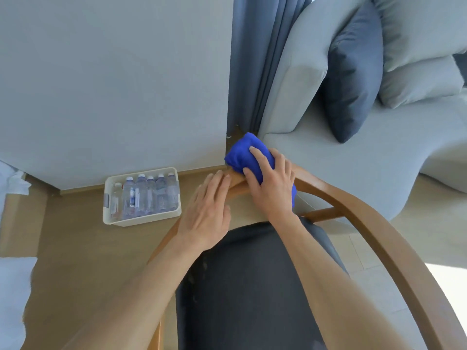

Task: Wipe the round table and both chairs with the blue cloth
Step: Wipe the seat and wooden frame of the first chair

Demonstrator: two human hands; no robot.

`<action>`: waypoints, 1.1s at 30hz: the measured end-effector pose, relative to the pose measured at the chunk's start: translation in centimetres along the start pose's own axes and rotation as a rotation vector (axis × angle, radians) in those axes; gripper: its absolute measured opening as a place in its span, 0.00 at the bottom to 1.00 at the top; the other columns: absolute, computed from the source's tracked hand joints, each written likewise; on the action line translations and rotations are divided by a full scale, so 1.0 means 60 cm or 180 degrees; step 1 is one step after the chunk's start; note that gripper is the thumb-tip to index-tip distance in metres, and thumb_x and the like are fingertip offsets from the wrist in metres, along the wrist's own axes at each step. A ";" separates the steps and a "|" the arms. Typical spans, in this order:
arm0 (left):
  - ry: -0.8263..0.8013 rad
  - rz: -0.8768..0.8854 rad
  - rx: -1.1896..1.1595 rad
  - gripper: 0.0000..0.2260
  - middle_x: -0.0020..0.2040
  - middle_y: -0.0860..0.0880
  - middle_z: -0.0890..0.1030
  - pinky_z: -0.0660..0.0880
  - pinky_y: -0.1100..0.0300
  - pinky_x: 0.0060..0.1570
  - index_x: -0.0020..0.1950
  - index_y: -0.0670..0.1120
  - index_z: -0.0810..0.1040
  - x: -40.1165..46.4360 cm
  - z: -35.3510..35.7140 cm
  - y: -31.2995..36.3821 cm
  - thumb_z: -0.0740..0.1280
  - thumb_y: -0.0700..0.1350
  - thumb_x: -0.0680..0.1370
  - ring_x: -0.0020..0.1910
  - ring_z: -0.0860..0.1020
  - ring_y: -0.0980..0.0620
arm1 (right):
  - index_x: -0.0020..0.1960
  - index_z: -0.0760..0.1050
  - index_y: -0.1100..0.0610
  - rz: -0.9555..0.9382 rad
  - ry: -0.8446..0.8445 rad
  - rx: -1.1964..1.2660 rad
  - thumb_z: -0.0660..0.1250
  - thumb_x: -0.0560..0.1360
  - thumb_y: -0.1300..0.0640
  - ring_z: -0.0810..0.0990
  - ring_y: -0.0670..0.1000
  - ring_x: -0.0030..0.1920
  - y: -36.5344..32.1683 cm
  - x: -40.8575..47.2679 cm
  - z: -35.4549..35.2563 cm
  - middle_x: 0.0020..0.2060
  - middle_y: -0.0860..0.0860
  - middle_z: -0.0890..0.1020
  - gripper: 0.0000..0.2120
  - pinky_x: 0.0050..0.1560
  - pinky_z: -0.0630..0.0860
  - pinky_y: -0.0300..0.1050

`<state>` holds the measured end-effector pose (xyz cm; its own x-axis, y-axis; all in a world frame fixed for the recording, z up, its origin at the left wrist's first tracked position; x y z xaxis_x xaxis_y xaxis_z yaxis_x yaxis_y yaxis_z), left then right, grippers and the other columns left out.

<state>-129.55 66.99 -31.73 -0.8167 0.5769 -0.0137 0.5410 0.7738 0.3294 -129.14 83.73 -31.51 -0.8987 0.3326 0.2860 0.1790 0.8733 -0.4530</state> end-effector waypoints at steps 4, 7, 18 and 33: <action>-0.0074 0.0221 0.0280 0.26 0.78 0.46 0.53 0.54 0.48 0.74 0.78 0.46 0.52 0.085 -0.004 0.063 0.54 0.49 0.80 0.76 0.54 0.45 | 0.73 0.65 0.46 0.0600 -0.0214 0.0271 0.61 0.80 0.46 0.65 0.54 0.67 0.092 0.008 -0.029 0.69 0.52 0.66 0.22 0.68 0.60 0.51; -0.0382 0.0430 0.0686 0.28 0.79 0.48 0.45 0.45 0.45 0.75 0.78 0.51 0.45 0.138 0.012 0.114 0.52 0.54 0.81 0.77 0.45 0.45 | 0.73 0.63 0.46 0.1162 -0.0324 -0.0001 0.58 0.80 0.44 0.65 0.55 0.68 0.167 -0.001 -0.050 0.70 0.52 0.66 0.22 0.69 0.59 0.53; -0.0551 0.0445 0.1390 0.33 0.79 0.45 0.46 0.49 0.39 0.72 0.78 0.53 0.42 0.153 0.032 0.133 0.55 0.59 0.78 0.77 0.47 0.41 | 0.66 0.70 0.58 0.1442 -0.0443 -0.1237 0.66 0.76 0.51 0.74 0.64 0.57 0.298 -0.078 -0.134 0.65 0.63 0.71 0.21 0.55 0.73 0.57; -0.0160 0.0656 0.1377 0.36 0.71 0.37 0.65 0.63 0.31 0.62 0.72 0.46 0.63 0.151 0.037 0.130 0.72 0.51 0.67 0.68 0.65 0.32 | 0.69 0.65 0.53 0.3674 0.0482 -0.1184 0.60 0.79 0.51 0.71 0.66 0.62 0.380 -0.395 -0.313 0.66 0.62 0.69 0.20 0.54 0.74 0.63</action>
<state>-132.30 78.82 -31.39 -0.6787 0.7334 -0.0386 0.7332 0.6737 -0.0929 -96.24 102.42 -32.78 -0.0850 0.9962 -0.0174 0.9667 0.0783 -0.2438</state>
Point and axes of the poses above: each hand's wrist, its own x-axis towards the middle knuckle, its own z-axis out of the palm, y = z × x, the point moved 1 cm from there along x, towards the middle knuckle
